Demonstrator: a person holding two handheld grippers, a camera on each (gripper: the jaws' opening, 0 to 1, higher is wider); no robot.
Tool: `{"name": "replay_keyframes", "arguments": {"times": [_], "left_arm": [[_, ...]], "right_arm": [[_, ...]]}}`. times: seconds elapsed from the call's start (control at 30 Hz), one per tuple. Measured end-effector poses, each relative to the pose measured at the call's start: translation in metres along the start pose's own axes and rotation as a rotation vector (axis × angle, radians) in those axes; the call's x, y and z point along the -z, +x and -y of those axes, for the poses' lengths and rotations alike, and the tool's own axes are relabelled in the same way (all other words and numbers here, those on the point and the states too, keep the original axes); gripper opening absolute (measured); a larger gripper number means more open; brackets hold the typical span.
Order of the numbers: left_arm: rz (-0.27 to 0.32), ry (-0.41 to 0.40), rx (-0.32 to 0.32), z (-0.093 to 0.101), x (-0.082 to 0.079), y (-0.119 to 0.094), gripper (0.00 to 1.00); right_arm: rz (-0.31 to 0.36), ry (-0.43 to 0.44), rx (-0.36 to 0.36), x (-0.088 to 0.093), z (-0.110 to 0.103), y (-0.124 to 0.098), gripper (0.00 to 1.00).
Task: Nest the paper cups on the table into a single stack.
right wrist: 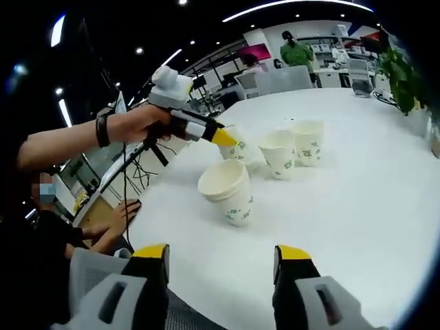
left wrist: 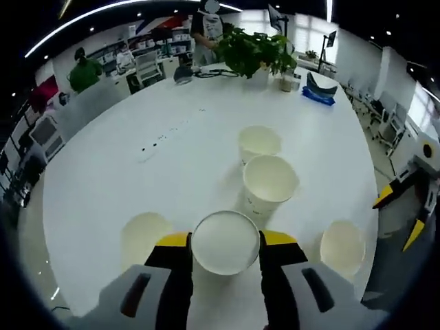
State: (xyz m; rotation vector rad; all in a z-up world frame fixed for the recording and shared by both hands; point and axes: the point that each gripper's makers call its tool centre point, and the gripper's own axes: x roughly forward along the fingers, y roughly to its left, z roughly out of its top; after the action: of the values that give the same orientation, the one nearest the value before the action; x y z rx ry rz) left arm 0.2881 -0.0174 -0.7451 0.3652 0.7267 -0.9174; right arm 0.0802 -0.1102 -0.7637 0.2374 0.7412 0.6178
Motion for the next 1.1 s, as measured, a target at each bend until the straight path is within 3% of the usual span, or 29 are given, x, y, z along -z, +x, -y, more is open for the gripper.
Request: {"name": "replay_keyframes", "arguments": {"times": [0.2,0.57,0.8,0.93,1.1], "left_arm": [[0.035,-0.026,-0.029,0.005,0.015,-0.039,0.36],[0.059,-0.030,-0.050,0.031,0.032,-0.073,0.36],[0.104,-0.057,-0.058,0.041,0.026,-0.094,0.36],[0.126,-0.074,-0.048,0.052,0.019,-0.103,0.36],[0.150,-0.084,-0.029,0.068,0.012,-0.100,0.36]], "right_arm": [[0.013,-0.032,-0.010,-0.009,-0.003,-0.002,0.60],[0.017,-0.145,-0.075,-0.030,-0.025,0.020,0.60],[0.039,-0.171,-0.129,-0.052,-0.048,0.029,0.59],[0.036,-0.188,-0.140,-0.058,-0.055,0.036,0.59],[0.016,-0.190,-0.149,-0.059,-0.061,0.052,0.59]]}}
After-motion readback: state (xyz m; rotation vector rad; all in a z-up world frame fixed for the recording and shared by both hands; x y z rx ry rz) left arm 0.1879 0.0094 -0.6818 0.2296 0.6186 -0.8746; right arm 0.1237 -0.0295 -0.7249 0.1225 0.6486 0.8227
